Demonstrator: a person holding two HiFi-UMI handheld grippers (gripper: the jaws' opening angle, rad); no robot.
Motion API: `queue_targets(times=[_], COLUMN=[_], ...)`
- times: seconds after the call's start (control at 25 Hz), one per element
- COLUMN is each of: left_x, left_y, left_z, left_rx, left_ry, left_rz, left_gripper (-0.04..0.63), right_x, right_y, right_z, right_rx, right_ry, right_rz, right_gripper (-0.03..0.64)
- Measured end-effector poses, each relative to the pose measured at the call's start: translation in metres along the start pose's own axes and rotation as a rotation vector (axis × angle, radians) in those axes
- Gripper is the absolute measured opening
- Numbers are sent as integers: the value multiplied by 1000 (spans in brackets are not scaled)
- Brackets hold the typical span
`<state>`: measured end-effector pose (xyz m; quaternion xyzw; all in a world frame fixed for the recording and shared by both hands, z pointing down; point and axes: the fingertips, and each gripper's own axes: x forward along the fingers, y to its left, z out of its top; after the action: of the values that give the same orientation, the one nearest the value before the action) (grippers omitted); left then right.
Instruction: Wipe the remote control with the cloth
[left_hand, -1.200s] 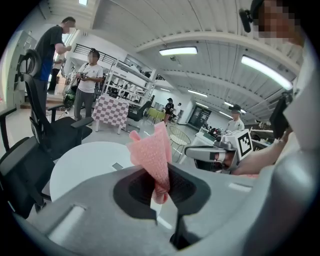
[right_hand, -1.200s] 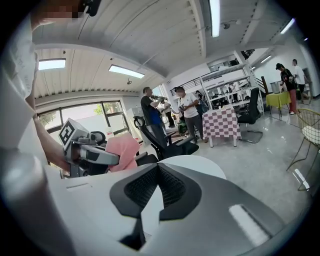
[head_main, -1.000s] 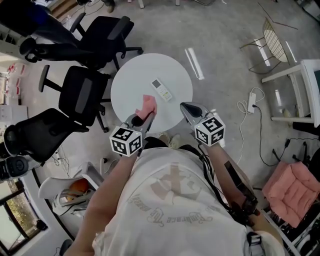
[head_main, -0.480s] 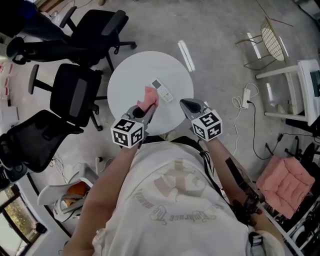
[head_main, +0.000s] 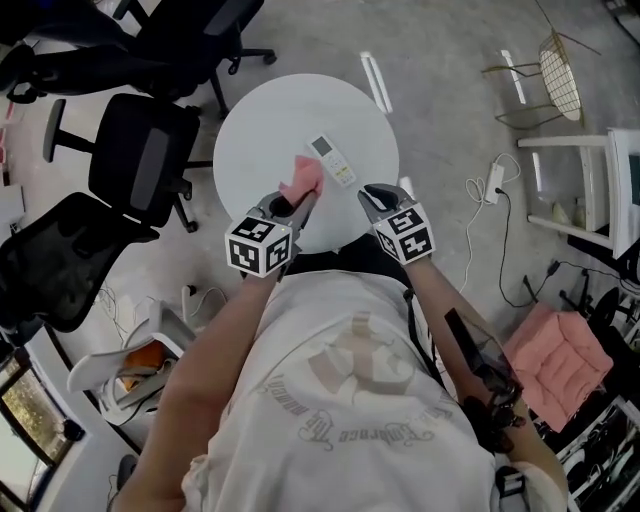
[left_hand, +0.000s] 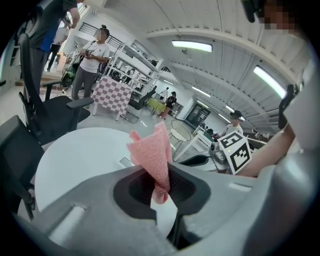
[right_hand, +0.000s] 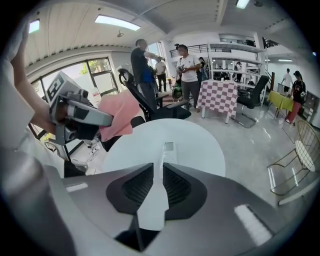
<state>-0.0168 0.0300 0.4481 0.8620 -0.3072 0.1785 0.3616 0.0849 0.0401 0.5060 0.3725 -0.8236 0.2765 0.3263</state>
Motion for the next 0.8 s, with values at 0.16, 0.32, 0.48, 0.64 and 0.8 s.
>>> queue_targets(times=[0.16, 0.32, 0.48, 0.64, 0.8], left_x=[13, 27, 43, 57, 65], left_y=[6, 18, 30, 42, 53], left_z=[-9, -13, -17, -20, -18], left_rx=[-27, -60, -70, -113, -139], left_ry=[30, 53, 95, 111, 101], left_rz=[16, 48, 72, 102, 113], left_gripper=[39, 39, 39, 38, 39], right_x=[24, 50, 76, 97, 110], right_y=[-9, -13, -18, -22, -22], right_z=[-19, -36, -48, -52, -51], right_rx=[20, 29, 17, 0, 2], right_ry=[96, 166, 240, 283, 311], right_rz=[-10, 10, 20, 24, 18], right_gripper=[147, 194, 284, 307, 305])
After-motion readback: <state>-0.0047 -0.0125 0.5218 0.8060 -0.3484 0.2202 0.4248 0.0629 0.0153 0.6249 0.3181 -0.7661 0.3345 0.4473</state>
